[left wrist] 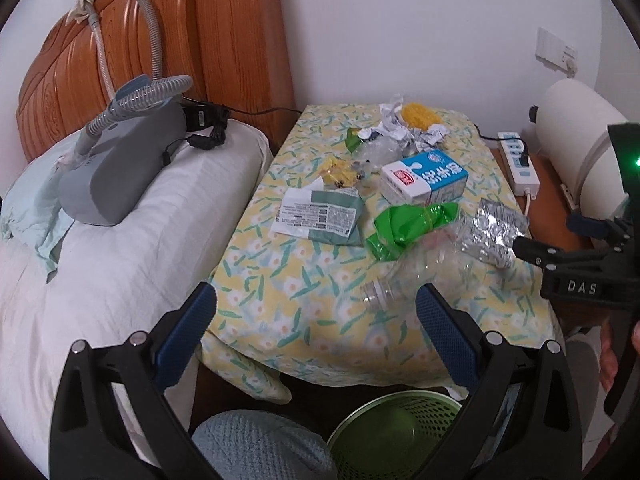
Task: Collect trash
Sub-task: 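Reach the left tool to the yellow snack wrapper and grasp it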
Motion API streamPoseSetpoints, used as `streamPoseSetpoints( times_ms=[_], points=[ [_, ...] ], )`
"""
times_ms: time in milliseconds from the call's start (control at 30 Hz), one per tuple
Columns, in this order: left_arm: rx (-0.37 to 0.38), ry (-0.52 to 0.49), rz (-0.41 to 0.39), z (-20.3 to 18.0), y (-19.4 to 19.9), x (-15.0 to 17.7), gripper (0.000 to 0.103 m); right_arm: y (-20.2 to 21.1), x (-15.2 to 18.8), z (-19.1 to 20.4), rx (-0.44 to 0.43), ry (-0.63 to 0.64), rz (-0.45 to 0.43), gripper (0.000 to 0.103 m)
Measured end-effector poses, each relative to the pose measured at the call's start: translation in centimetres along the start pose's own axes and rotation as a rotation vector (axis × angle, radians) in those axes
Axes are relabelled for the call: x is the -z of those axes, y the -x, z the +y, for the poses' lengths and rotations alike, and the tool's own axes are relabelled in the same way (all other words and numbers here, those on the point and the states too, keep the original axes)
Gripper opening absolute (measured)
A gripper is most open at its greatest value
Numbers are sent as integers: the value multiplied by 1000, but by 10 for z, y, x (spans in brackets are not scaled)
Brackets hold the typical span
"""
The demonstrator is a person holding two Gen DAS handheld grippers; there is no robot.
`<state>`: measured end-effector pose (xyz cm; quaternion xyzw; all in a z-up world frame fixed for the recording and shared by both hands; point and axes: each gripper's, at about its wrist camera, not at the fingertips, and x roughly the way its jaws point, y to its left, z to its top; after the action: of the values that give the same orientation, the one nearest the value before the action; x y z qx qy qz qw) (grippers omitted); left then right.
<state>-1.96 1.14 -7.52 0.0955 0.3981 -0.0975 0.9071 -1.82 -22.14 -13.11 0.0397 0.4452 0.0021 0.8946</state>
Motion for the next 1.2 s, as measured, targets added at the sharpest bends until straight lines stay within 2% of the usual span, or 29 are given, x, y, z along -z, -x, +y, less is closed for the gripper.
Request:
streamPoseSetpoints(
  times_ms=[333,500,767,967,1200],
  points=[
    [76,-47,-3,-11,-16,17,96,-22,-1,-18,-38,-47,30,101],
    [90,-16,10,-2,-25,16,96,-12,-10,-6,-145,-18,20,101],
    [45,10,9,22,-39,10,96,-5,-17,32,-271,52,26,101],
    [59,35,11,44,-67,-25,96,3,-22,35,-233,42,-2,101],
    [177,61,48,43,-109,-66,96,-4,-36,23,-185,18,-14,101]
  ],
)
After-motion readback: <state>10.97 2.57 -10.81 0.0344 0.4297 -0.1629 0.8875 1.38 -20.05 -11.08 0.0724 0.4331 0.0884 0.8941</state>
